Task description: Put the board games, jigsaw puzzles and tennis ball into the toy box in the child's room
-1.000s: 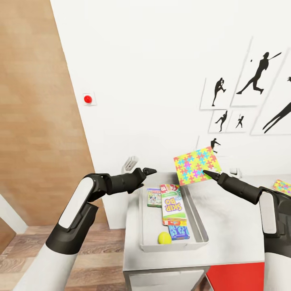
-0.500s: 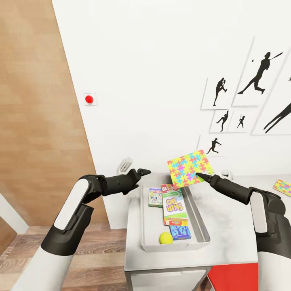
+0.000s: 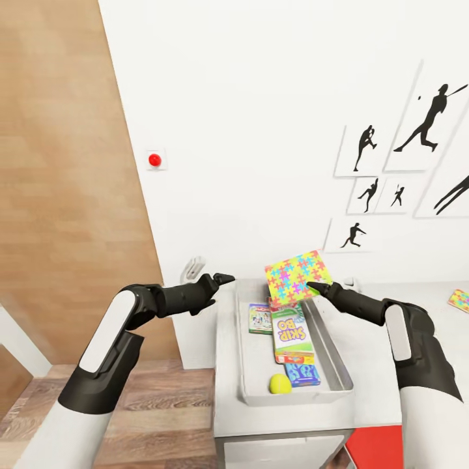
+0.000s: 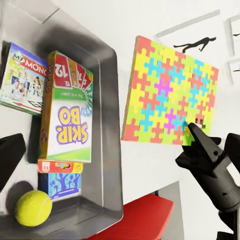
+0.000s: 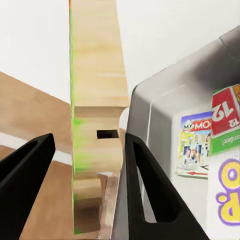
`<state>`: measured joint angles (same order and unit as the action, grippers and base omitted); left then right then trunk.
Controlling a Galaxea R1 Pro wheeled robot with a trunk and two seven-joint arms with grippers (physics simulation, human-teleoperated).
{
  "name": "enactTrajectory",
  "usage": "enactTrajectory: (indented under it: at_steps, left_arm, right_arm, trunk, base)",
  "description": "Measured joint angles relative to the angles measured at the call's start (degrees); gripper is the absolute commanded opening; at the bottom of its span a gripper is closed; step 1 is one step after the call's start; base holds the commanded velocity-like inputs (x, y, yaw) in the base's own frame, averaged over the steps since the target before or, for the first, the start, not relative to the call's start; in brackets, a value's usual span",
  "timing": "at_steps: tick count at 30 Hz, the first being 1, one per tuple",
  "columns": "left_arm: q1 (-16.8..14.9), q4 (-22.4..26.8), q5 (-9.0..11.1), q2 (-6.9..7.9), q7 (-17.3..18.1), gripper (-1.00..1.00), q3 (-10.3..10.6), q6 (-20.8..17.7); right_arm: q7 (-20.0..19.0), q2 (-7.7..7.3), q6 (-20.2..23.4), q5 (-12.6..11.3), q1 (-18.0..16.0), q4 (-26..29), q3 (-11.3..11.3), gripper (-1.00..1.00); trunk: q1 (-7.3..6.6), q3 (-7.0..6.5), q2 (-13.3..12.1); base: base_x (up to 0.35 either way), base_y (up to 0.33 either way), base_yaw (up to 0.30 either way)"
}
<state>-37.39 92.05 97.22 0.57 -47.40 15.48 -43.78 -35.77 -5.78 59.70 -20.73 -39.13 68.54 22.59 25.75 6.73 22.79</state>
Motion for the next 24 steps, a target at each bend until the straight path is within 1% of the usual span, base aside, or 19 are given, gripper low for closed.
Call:
enactTrajectory:
  at_steps: [5,8,9,10,13,16,18,21,22,24]
  left_arm:
    - [0.8,0.0,0.0,1.62,0.0,1.00,-1.7,-0.1]
    - [1.6,0.0,0.0,2.25,0.1,1.00,-2.8,-0.1]
    - [1.6,0.0,0.0,2.25,0.1,1.00,-2.8,-0.1]
    - [2.0,0.0,0.0,2.49,0.1,1.00,-3.3,-0.1]
    - [2.3,0.0,0.0,2.70,0.1,1.00,-3.8,-0.1]
    - [2.4,0.0,0.0,2.82,0.1,1.00,-4.1,-0.1]
    - [2.5,0.0,0.0,2.87,0.1,1.00,-4.2,-0.1]
    - [2.5,0.0,0.0,2.90,0.1,1.00,-4.3,-0.1]
    - [2.6,0.0,0.0,2.90,0.1,1.00,-4.3,-0.1]
    - [2.6,0.0,0.0,2.91,0.1,1.00,-4.3,-0.1]
  right_arm:
    - [0.2,0.01,0.0,0.0,-2.1,-6.4,0.0,-1.00]
    - [0.3,-0.01,0.0,0.1,-3.9,-10.9,0.0,-1.00]
    - [0.2,-0.01,0.0,0.0,-4.0,-11.0,0.0,-1.00]
    - [0.3,-0.02,-0.1,0.4,-4.9,-14.1,0.0,-1.00]
    - [0.3,-0.08,0.0,0.0,-6.2,-18.3,0.0,-1.00]
    - [0.3,-0.11,0.0,0.0,-7.3,-21.7,0.3,-1.00]
    - [0.5,-0.25,0.0,-0.1,-7.7,-22.9,0.4,-1.00]
    - [3.6,-0.54,0.0,-0.1,-8.4,-23.7,0.5,-1.00]
    - [6.8,-0.62,0.0,-0.1,-9.3,-23.9,0.6,-1.00]
    - [10.5,-0.67,0.0,-0.3,-10.1,-24.1,1.0,-1.00]
  trunk:
    - [0.00,0.00,0.0]
    - [0.00,0.00,0.0]
    - [0.00,0.00,0.0]
    - [0.00,0.00,0.0]
    - [0.00,0.00,0.0]
    - [0.00,0.00,0.0]
    - [0.00,0.00,0.0]
    - [0.00,0.00,0.0]
    - [0.00,0.00,0.0]
    - [0.00,0.00,0.0]
  base:
    - [0.000,0.267,0.000]
    - [0.000,0.215,0.000]
    - [0.000,0.129,0.000]
    - [0.000,0.103,0.000]
    - [0.000,0.067,0.000]
    - [0.000,0.030,0.000]
    - [0.000,0.011,0.000]
    - [0.000,0.005,0.000]
    - [0.000,0.003,0.000]
    - [0.000,0.002,0.000]
